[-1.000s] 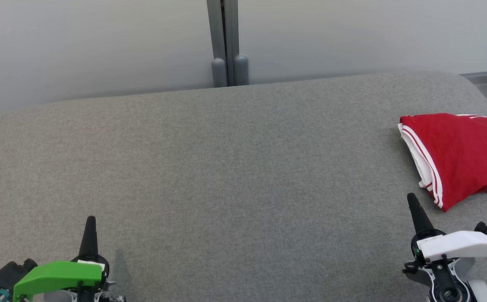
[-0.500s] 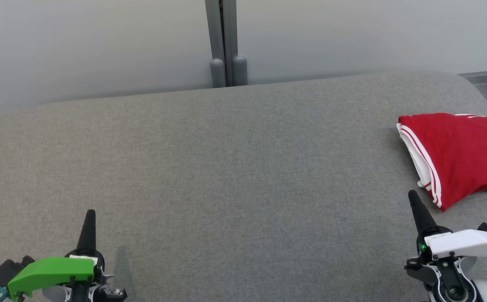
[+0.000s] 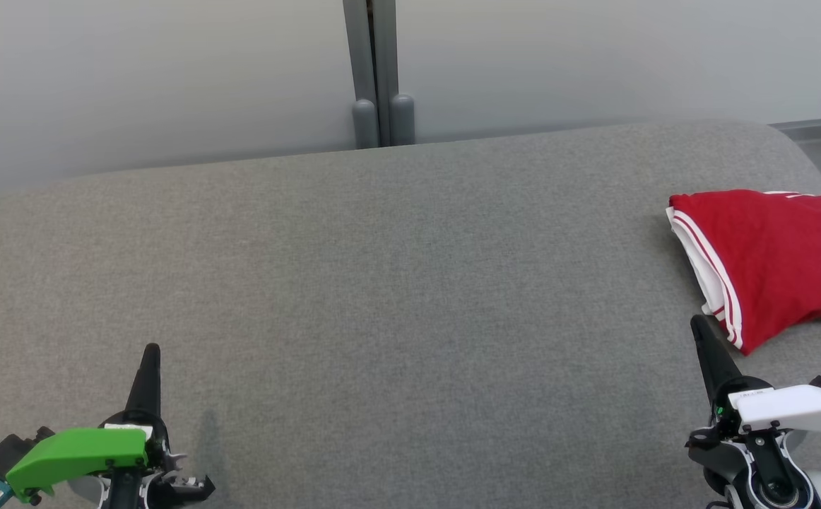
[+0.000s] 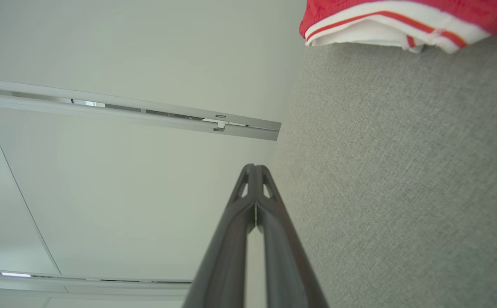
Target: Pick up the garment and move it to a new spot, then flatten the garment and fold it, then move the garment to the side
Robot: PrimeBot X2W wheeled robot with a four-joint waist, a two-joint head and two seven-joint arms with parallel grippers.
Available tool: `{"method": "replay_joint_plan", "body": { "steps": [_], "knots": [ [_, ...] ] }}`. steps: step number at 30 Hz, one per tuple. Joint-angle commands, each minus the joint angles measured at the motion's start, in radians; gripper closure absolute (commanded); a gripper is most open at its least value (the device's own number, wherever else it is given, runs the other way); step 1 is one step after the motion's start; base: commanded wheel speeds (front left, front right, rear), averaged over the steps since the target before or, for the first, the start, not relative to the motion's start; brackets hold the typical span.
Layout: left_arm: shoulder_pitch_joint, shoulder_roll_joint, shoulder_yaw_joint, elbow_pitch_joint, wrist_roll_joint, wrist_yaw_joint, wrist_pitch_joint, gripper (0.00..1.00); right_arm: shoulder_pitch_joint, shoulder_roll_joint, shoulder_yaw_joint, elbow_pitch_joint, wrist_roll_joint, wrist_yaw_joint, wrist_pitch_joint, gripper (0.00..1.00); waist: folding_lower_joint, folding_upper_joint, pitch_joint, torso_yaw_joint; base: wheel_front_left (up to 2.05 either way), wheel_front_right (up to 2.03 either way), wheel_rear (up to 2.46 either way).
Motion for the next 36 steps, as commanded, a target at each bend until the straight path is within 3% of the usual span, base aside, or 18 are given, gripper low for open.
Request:
{"method": "replay_joint_plan", "body": {
  "steps": [1, 23, 36],
  "knots": [
    [-0.021, 0.008, 0.006, -0.007, -0.021, 0.001, 0.007, 1.0, 0.005, -0.006, -0.004, -0.009, 0.021, 0.0, 0.008, 1.0, 0.0, -0.0001, 0.0, 0.0, 0.0, 0.0, 0.0],
    [-0.031, 0.009, 0.014, -0.024, -0.168, 0.002, 0.047, 1.0, 0.01, -0.007, -0.014, -0.031, 0.175, 0.0, 0.047, 1.0, 0.0, -0.0001, -0.002, -0.007, 0.0, 0.0, 0.0],
    [-0.03, 0.008, 0.013, -0.022, -0.164, 0.002, 0.047, 1.0, 0.01, -0.007, -0.013, -0.03, 0.171, 0.0, 0.046, 1.0, 0.0, -0.0001, -0.002, -0.007, 0.0, 0.0, 0.0]
  ]
}}
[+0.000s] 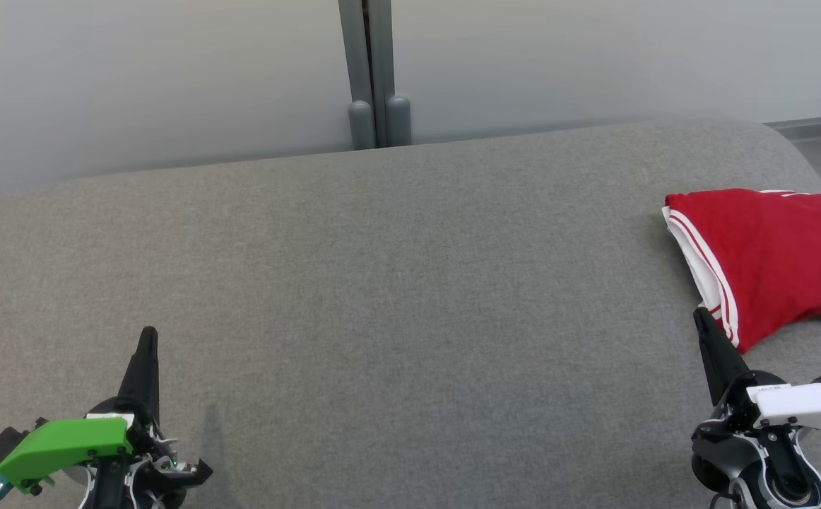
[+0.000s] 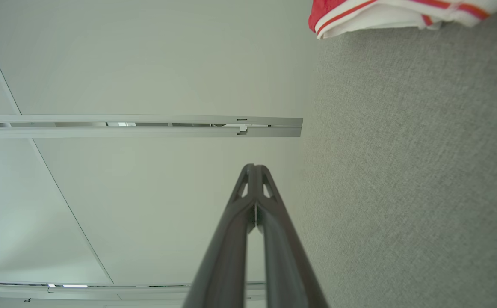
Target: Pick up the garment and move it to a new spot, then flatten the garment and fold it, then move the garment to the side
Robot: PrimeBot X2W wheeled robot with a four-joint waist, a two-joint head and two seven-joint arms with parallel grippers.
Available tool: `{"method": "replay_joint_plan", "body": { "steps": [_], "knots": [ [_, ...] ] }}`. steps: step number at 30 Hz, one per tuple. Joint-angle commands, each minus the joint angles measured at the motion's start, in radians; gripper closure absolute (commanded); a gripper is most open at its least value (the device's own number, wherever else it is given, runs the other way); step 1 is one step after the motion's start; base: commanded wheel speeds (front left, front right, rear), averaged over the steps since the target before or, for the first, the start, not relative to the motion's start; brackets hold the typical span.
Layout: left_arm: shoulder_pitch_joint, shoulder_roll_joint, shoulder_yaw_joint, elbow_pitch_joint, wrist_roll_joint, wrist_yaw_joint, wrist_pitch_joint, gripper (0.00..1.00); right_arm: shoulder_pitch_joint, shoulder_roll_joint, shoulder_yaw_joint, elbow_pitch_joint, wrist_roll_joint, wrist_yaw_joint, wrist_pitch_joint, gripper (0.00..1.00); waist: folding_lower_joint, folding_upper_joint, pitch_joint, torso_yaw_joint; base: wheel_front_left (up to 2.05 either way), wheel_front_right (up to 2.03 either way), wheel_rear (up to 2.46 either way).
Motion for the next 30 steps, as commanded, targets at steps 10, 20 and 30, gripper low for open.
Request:
{"method": "replay_joint_plan", "body": {
  "steps": [10, 20, 30],
  "knots": [
    [-0.01, 0.007, 0.002, -0.001, -0.003, 0.002, 0.005, 1.0, 0.01, -0.006, -0.002, -0.004, 0.003, 0.0, 0.001, 1.0, 0.0, 0.0, 0.0, 0.0, 0.0, 0.0, 0.0],
    [-0.01, 0.007, 0.002, -0.001, -0.003, 0.002, 0.005, 1.0, 0.01, -0.006, -0.002, -0.004, 0.003, 0.0, 0.001, 1.0, 0.0, 0.0, 0.0, 0.0, 0.0, 0.0, 0.0],
    [-0.01, 0.007, 0.002, -0.001, -0.003, 0.002, 0.004, 1.0, 0.01, -0.005, -0.002, -0.004, 0.003, 0.0, 0.001, 1.0, 0.0, 0.0, 0.0, 0.0, 0.0, 0.0, 0.0]
  ]
}}
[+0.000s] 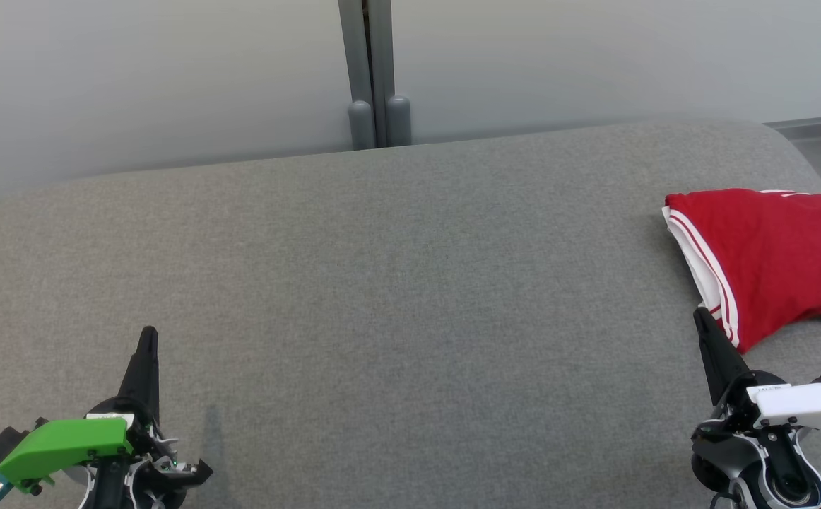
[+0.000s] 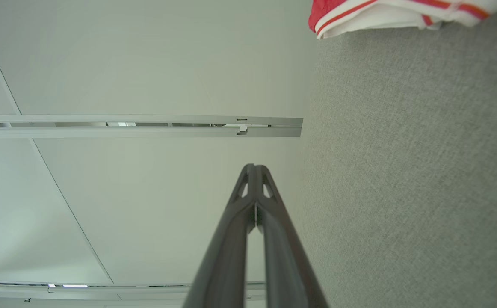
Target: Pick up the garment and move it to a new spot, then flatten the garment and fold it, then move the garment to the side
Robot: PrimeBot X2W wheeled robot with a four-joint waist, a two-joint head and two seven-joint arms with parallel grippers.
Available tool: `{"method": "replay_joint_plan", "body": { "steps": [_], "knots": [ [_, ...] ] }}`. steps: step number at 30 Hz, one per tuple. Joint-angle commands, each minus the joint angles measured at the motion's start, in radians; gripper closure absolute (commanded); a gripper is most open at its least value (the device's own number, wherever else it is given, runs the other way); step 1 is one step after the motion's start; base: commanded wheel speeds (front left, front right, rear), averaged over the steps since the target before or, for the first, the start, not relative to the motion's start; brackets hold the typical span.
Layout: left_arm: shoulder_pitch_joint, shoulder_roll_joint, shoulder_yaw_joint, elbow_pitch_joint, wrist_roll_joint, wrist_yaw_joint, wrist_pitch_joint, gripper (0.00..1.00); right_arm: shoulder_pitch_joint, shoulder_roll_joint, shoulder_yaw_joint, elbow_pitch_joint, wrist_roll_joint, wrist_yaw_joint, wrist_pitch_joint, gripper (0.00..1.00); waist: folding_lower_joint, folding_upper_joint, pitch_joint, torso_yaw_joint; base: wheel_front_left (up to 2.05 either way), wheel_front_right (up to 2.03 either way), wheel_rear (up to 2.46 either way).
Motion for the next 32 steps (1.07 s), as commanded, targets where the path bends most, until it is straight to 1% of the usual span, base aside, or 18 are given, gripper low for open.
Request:
{"method": "replay_joint_plan", "body": {
  "steps": [1, 32],
  "knots": [
    [-0.01, 0.007, 0.002, 0.0, -0.003, 0.002, 0.004, 1.0, 0.01, -0.005, -0.002, -0.004, 0.003, 0.0, 0.001, 1.0, 0.0, -0.0001, 0.0, 0.0, 0.0, 0.0, 0.0],
    [-0.01, 0.007, 0.002, -0.001, -0.003, 0.002, 0.004, 1.0, 0.01, -0.005, -0.001, -0.004, 0.003, 0.0, 0.001, 1.0, 0.0, -0.0001, 0.0, 0.0, 0.0, 0.0, 0.0]
  ]
}}
